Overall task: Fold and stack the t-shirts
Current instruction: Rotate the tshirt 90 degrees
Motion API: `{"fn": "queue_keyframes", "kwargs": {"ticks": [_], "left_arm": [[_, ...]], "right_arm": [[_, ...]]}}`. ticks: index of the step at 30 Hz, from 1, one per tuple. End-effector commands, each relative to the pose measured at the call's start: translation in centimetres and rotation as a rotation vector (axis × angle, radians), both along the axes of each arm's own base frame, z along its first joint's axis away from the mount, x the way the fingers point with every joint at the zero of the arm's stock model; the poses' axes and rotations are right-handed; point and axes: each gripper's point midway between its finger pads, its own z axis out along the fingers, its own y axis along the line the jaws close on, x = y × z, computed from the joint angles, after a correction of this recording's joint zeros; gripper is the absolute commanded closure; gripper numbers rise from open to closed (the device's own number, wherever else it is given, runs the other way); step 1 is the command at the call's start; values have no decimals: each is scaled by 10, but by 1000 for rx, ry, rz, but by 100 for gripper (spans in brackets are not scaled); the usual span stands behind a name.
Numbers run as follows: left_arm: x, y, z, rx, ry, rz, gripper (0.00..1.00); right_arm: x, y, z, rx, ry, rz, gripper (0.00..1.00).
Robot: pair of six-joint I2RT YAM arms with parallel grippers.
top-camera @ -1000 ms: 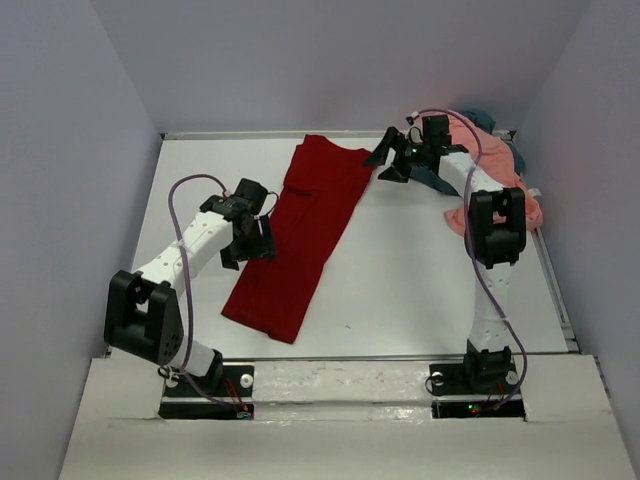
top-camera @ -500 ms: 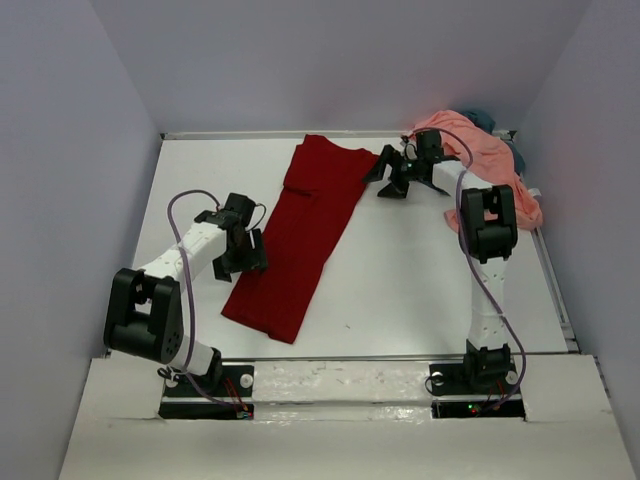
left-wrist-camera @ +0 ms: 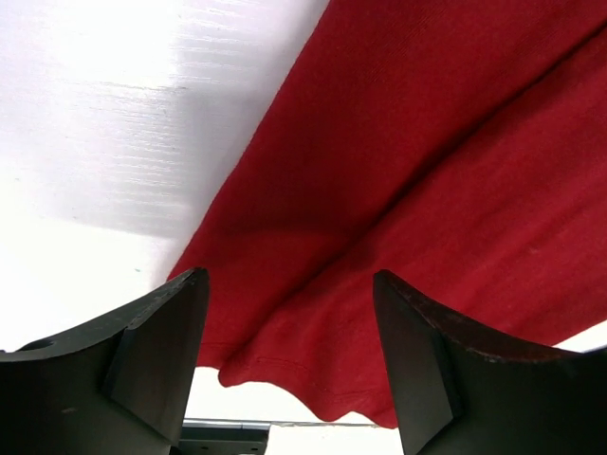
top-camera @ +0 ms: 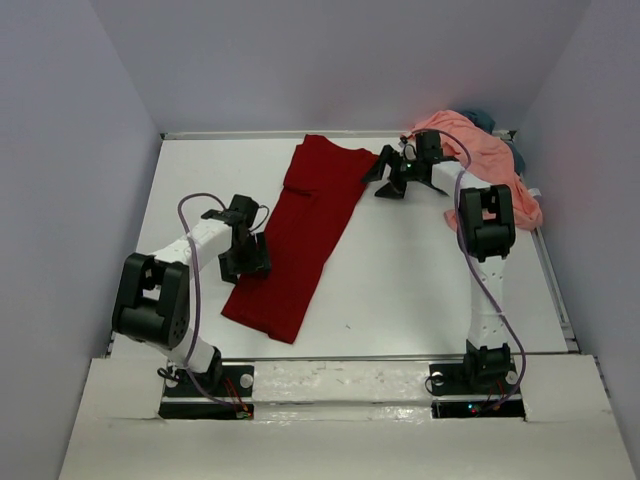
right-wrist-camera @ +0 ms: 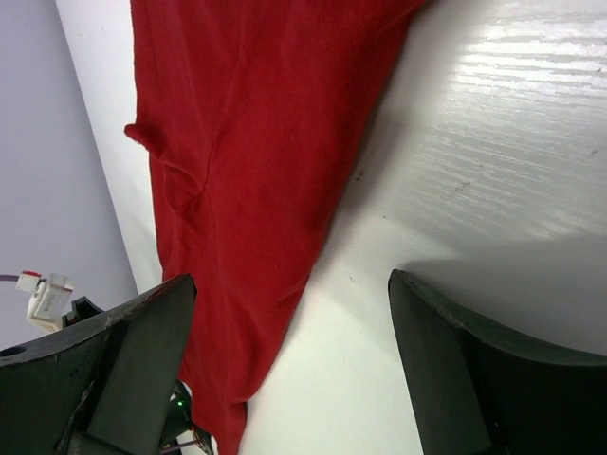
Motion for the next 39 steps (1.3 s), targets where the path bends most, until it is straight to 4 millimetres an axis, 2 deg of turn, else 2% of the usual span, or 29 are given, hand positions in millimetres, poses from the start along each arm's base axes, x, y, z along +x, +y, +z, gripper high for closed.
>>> {"fn": "queue_keyframes", "kwargs": {"ticks": [1,10,14,15,18,21,22,27,30,38,39], "left_arm": [[1,-2,-1,-9,24,-14,21],[1,-3,-9,-4,63,-24,26],[0,-3,-11,0,79,-30,32],[0,-3,-11,0,83,-32,38],[-1,-5,-12,-9,90,-35,45],[-2,-6,-10,-16,92,-39,51],[-2,-6,-10,-15,95,-39,53],[-3,-7,-9,-24,99,-43,60],[-7,-9,-10,-34,109,-44,70],[-13,-12,-13,-57,132,-43,75],[-14,-13,-13,-60,134,-45,76]], "right_arm": [[7,-1,-17,-28,2,-12,12],[18,2,-14,-5,0,-21,18],[23,4,-13,5,-1,-27,22],[23,4,-14,7,2,-27,26],[25,4,-15,10,5,-31,35],[27,5,-18,16,12,-34,66],[27,6,-19,18,16,-34,69],[33,7,-19,25,14,-41,69],[36,13,-19,31,11,-36,69],[45,15,-19,49,10,-46,72],[45,21,-19,51,10,-41,73]]}}
